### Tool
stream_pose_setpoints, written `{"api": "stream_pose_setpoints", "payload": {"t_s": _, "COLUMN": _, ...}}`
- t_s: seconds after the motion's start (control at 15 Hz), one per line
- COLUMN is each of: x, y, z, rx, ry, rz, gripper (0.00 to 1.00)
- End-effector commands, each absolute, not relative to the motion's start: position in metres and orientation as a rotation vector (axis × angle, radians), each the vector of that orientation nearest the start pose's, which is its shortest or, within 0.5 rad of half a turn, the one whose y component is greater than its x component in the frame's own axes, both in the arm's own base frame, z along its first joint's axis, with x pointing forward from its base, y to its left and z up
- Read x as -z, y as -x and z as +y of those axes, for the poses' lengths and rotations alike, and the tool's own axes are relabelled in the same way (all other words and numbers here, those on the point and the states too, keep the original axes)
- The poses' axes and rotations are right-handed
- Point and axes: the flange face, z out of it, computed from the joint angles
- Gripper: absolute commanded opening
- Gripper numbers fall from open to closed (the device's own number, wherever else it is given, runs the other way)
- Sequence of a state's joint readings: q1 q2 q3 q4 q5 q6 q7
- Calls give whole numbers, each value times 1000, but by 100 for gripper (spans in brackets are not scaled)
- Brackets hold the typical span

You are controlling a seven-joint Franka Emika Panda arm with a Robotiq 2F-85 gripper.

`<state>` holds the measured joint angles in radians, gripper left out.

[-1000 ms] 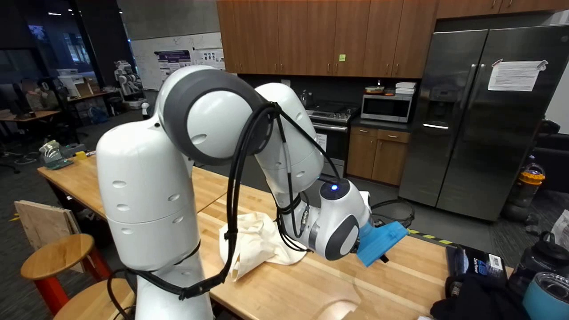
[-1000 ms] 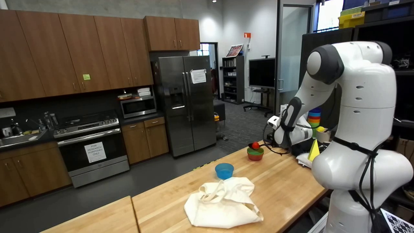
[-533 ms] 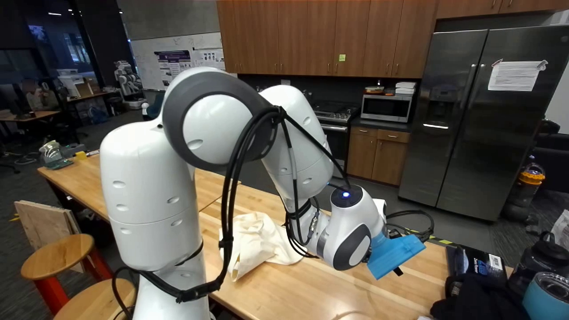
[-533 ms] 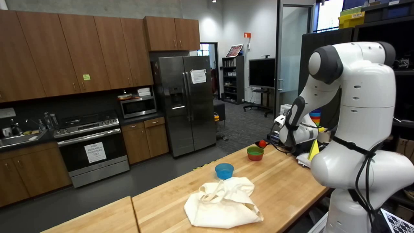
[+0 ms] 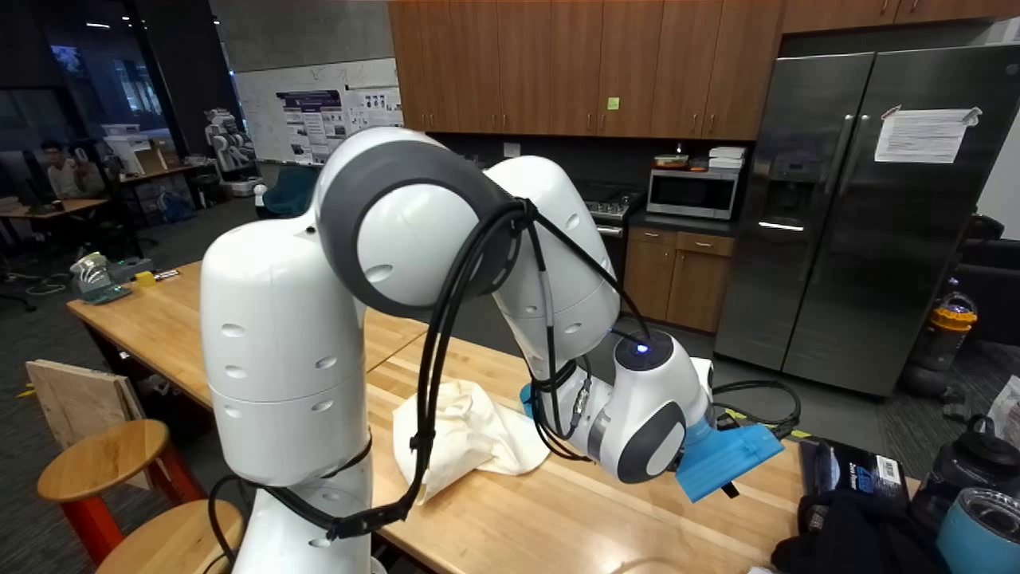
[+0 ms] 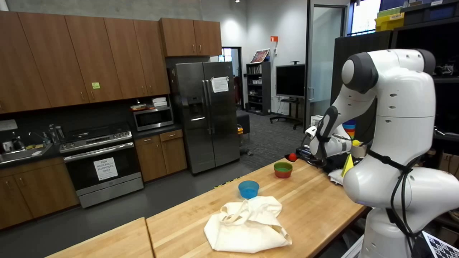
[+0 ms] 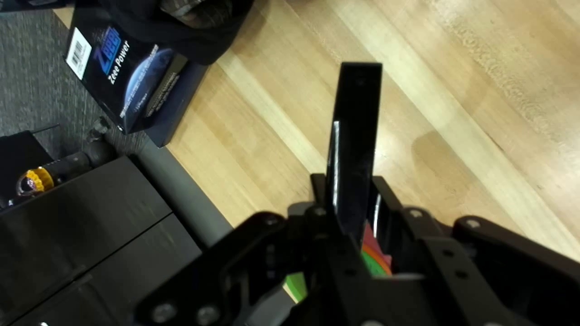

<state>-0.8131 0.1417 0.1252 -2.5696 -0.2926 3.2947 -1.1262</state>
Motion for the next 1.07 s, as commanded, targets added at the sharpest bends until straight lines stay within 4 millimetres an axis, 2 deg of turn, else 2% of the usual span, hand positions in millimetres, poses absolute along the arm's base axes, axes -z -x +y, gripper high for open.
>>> {"api": "stream_pose_setpoints", "payload": {"t_s": 0.0, "x": -285, "y": -416, "z": -300, "rx": 619, "ry": 3320, "rz": -1255, "gripper": 6}}
{"api": "stream_pose_setpoints", "payload": {"t_s": 0.33, "x": -294, "y": -433, "z": -318, "rx": 592, "ry": 3311, "rz": -1253, "gripper": 6}}
{"api": "stream_pose_setpoints", "payload": {"t_s": 0.73, "x": -309, "y": -431, "z": -352, "rx": 437, "ry": 3368, "rz": -1194, "gripper": 6}}
{"api": "stream_pose_setpoints", "payload": {"t_s": 1.0, "x": -310, "y": -443, "z": -352, "rx": 370, "ry": 3377, "rz": -1216, "gripper": 6}}
